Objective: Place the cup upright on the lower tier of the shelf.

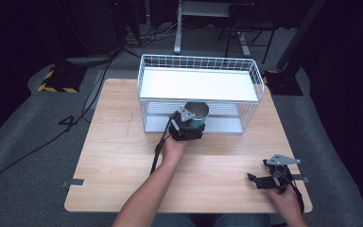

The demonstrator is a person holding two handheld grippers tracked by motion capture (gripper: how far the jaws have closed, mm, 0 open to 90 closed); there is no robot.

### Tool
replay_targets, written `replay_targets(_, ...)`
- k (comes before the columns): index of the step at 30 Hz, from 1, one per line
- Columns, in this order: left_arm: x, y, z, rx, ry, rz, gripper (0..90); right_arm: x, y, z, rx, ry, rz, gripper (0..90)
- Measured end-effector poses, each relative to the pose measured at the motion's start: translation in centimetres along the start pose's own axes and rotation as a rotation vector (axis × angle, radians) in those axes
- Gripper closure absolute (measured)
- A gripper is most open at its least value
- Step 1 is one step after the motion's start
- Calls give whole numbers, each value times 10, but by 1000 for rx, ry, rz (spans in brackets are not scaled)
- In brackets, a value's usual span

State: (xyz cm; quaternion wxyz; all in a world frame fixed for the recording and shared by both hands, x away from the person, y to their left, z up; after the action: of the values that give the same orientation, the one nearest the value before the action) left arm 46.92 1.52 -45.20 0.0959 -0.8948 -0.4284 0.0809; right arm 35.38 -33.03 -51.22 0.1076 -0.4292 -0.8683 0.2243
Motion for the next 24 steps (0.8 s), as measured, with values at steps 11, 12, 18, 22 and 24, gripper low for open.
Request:
replay_targets(11, 4, 27, 1, -50, 0, -45, 225, 0, 0, 0, 0, 0, 0, 64)
replay_targets(12, 4, 28, 1, -59, 12, -51, 225, 0, 0, 0, 0, 0, 0, 66)
replay_targets(18, 5, 35, 5, -73, 24, -77, 224, 0, 0, 0, -1, -1, 0, 69)
replay_targets(22, 5, 38, 9, -65, 18, -81, 224, 0, 0, 0, -1, -1, 1, 69)
replay_targets(24, 7, 40, 10, -59, 14, -89, 224, 0, 0, 0, -2, -1, 1, 69)
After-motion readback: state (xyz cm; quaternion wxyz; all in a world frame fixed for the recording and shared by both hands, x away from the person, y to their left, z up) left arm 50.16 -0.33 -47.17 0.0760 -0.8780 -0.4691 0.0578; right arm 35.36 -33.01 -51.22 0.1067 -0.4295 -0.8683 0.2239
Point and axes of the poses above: each handheld gripper's, and its own axes: y roughly forward along the jaws, z roughly out of its underside, x roughly to its left, the point moved 1 cm from there along y, roughly forward along the jaws, and after that the axes turned 15 degrees about -x, right-handed, at the moved point
